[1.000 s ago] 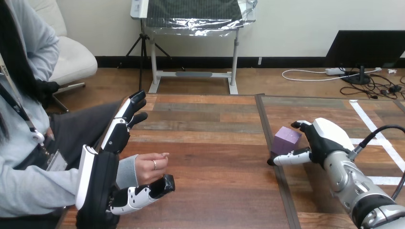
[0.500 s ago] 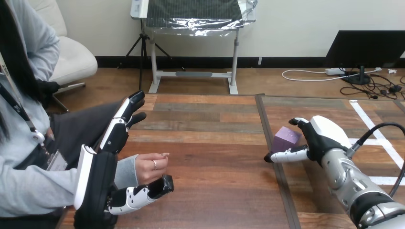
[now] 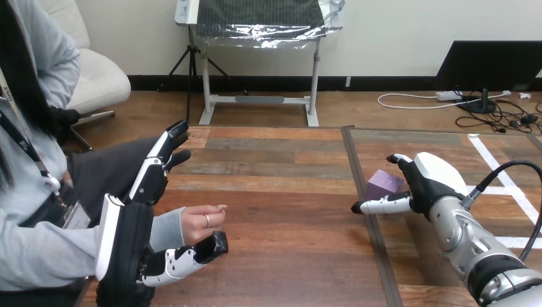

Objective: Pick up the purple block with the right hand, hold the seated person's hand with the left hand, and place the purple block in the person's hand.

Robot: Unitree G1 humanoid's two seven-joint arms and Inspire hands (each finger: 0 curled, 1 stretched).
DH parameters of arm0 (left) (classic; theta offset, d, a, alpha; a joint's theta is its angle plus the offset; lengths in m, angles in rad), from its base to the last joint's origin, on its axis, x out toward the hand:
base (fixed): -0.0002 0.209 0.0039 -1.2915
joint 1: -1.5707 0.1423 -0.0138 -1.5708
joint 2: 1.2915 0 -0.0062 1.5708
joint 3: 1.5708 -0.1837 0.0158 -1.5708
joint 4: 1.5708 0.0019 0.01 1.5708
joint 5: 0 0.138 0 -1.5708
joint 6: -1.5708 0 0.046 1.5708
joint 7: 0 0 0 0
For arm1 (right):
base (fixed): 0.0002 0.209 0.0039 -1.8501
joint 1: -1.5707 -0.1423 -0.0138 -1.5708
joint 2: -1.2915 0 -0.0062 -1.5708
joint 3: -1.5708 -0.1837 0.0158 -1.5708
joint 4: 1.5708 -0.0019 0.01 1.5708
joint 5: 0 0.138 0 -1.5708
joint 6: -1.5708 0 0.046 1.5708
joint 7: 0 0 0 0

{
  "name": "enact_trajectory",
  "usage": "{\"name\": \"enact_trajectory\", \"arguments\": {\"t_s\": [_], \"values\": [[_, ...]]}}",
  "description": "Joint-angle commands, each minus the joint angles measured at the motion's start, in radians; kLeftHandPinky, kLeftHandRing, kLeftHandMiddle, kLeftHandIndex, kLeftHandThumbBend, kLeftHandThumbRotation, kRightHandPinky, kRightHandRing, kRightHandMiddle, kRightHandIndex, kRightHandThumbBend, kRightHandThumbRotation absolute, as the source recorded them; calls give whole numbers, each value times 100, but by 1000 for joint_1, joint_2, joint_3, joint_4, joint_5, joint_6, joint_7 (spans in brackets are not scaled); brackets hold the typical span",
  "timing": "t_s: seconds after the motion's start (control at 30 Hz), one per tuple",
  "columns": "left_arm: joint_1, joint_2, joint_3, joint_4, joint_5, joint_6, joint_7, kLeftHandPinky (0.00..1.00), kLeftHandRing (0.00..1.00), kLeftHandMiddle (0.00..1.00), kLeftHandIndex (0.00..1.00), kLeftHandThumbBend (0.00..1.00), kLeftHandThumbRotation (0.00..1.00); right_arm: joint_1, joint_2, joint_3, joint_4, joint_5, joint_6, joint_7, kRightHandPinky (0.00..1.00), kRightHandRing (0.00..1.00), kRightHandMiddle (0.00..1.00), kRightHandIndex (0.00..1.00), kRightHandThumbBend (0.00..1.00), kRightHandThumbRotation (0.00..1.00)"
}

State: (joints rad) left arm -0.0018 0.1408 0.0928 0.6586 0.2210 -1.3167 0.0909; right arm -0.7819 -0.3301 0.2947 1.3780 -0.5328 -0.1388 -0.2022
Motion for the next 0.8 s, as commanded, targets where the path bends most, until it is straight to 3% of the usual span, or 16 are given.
{"name": "enact_trajectory", "arguments": {"t_s": [0.0,0.4,0.53,0.77], "values": [[-58,-3,-7,-1,-9,-4,1,83,90,92,90,100,69,-92,-15,-3,-29,2,-15,-7,86,94,95,94,100,45],[-57,-9,-4,-9,2,2,6,82,90,92,90,100,70,-98,-15,6,-28,-9,-12,-20,83,91,92,91,100,41],[-55,-8,2,-12,15,-2,10,82,90,92,90,100,70,-99,-13,-8,-26,3,-8,-18,80,88,90,90,100,39],[-49,-10,8,-19,26,-2,16,82,90,91,90,100,70,-104,-12,-11,-26,9,-2,-18,68,79,81,86,100,31]]}}
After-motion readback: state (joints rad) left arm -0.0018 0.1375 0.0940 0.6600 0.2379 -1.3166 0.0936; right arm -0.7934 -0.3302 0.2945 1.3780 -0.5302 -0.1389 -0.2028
